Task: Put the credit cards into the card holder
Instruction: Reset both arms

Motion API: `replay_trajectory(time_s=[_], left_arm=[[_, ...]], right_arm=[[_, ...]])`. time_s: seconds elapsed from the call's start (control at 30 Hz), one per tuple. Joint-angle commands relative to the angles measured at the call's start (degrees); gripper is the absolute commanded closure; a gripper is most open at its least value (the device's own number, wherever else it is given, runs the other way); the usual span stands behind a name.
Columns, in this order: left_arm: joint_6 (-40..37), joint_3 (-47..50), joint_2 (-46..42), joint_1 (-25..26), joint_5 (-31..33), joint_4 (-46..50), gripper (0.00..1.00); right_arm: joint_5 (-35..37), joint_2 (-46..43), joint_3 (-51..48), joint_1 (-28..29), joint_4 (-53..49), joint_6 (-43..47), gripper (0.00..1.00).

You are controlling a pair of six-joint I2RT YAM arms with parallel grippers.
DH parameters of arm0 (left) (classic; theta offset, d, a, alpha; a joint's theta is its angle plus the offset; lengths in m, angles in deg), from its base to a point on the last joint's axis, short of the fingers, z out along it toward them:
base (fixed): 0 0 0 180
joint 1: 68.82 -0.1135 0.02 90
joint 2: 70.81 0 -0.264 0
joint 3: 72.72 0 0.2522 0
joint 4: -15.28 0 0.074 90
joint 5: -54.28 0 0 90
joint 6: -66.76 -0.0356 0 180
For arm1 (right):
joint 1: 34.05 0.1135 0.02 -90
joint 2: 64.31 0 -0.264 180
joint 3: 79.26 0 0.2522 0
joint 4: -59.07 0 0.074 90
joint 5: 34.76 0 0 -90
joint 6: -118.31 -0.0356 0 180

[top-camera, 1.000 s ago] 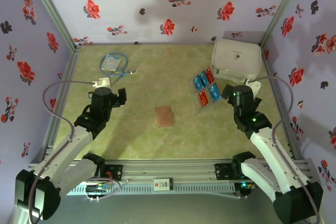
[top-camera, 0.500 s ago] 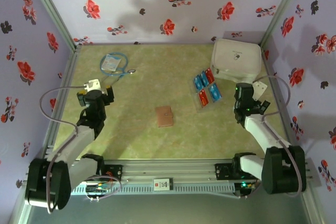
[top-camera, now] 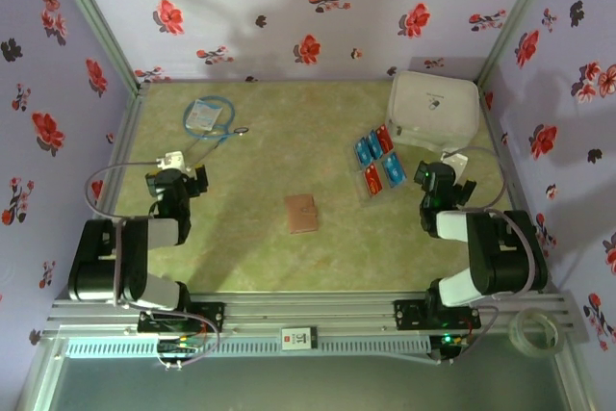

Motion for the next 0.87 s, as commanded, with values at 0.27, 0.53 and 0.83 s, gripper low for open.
replay_trajectory(time_s=[0.27,0.53,0.83], left_arm=[[-1.34,-4.35,4.34,-2.1,-10.01,-2.03,0.0],[-1.58,-3.92,4.35,-2.01,-9.24,-3.03,0.0],[-1.6,-3.83,4.38,-1.98,-9.22,-3.09,0.0]], right_arm=[[-12.23,4.87,0.3,-2.34,11.24,3.38,0.01],[-10.15,4.74,-0.42,-1.86,12.51,3.16,0.01],[-12.35,4.46,-0.08,-2.17,11.44,3.54,0.01]])
